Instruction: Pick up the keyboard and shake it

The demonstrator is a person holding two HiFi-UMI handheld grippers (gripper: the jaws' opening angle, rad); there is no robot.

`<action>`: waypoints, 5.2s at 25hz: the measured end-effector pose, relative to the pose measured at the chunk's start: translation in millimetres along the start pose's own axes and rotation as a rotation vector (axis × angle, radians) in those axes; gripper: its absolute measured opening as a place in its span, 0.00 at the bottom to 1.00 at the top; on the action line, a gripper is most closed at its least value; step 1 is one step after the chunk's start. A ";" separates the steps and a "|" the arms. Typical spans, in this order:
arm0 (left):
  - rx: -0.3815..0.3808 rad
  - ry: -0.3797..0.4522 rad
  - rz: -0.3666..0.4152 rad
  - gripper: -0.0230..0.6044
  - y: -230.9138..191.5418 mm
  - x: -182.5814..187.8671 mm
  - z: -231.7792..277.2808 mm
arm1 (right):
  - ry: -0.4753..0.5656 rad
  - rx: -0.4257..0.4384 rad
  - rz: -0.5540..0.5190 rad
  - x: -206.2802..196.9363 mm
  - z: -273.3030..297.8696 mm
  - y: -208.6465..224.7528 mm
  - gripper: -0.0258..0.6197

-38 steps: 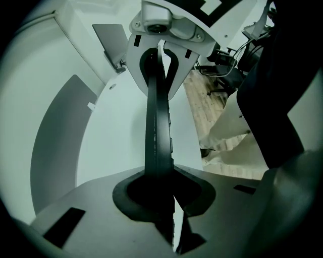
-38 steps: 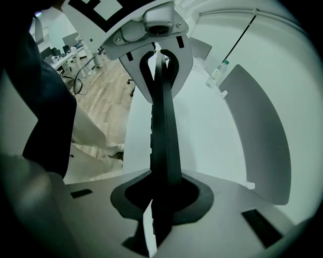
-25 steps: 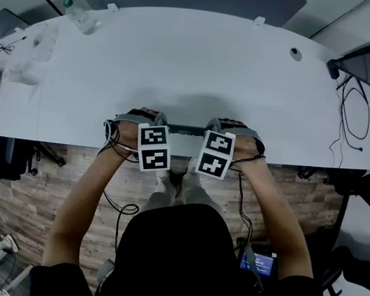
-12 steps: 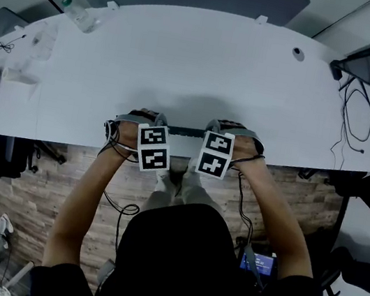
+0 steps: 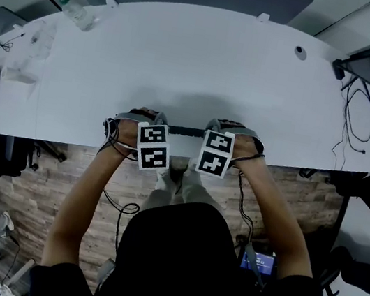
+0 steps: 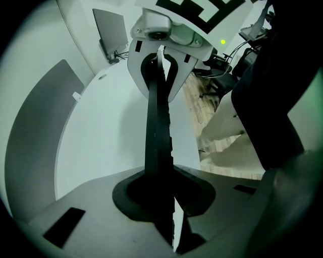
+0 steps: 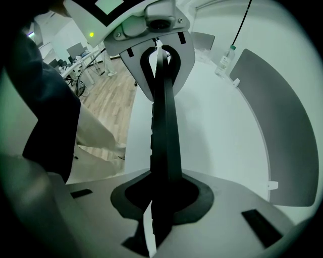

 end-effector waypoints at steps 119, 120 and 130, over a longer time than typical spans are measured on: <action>0.216 0.185 -0.024 0.06 -93.9 -14.5 12.7 | 0.053 0.442 0.242 -33.4 59.4 170.8 0.37; 0.219 0.187 -0.024 0.06 -93.2 -15.9 10.4 | 0.067 0.420 0.241 -30.2 52.6 173.9 0.37; 0.303 0.292 -0.091 0.06 -74.1 -12.7 -31.6 | 0.348 0.124 0.255 12.7 -28.5 147.2 0.10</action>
Point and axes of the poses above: the fingertips, and each gripper's own axes: z forward along the fingers, y to its right, x out of its top, the point moved 6 cm from there along -z, backward along the fingers, and after that the axes turned 8 degrees about y, right-handed, at the moved point
